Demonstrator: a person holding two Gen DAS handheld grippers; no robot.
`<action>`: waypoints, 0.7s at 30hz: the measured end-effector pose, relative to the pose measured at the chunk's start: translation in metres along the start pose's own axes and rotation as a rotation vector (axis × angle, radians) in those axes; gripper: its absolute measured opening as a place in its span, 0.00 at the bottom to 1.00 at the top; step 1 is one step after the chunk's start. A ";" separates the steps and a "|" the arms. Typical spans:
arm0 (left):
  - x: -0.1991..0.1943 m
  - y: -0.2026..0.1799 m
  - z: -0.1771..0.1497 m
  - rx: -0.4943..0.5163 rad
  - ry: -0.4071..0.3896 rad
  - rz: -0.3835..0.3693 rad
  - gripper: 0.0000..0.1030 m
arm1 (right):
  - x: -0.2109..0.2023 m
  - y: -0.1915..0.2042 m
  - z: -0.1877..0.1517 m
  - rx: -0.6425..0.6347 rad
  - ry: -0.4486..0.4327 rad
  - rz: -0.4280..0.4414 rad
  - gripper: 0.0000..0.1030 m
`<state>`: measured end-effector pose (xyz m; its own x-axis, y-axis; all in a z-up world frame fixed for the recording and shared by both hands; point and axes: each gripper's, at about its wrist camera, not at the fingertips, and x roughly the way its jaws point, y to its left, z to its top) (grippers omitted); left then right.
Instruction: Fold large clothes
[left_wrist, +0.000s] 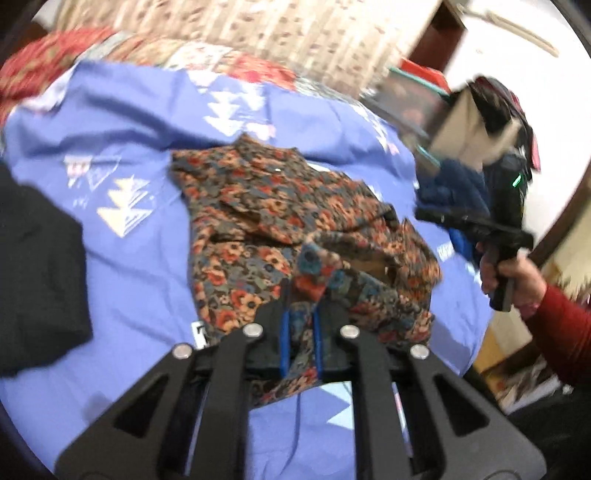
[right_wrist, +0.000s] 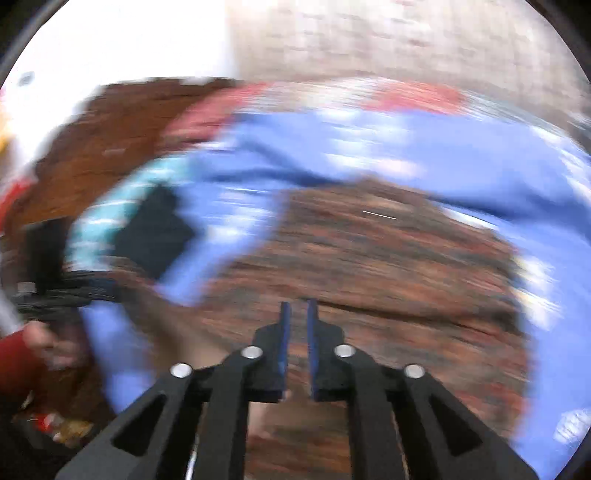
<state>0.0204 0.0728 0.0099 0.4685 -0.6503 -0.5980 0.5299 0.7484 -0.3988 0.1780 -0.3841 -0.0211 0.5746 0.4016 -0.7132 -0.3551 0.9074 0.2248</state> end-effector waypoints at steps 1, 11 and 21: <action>0.002 0.004 0.000 -0.021 -0.003 0.005 0.10 | 0.002 -0.035 -0.006 0.069 0.030 -0.075 0.57; 0.018 0.034 0.005 -0.228 -0.024 0.062 0.10 | 0.023 -0.133 -0.047 0.274 0.140 -0.056 0.55; 0.086 0.087 0.025 -0.383 0.143 0.242 0.10 | 0.014 -0.142 -0.062 0.350 0.088 -0.274 0.28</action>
<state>0.1240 0.0784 -0.0591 0.4304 -0.4473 -0.7840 0.1065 0.8877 -0.4480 0.1908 -0.5154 -0.1043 0.5424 0.1423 -0.8280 0.0810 0.9721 0.2201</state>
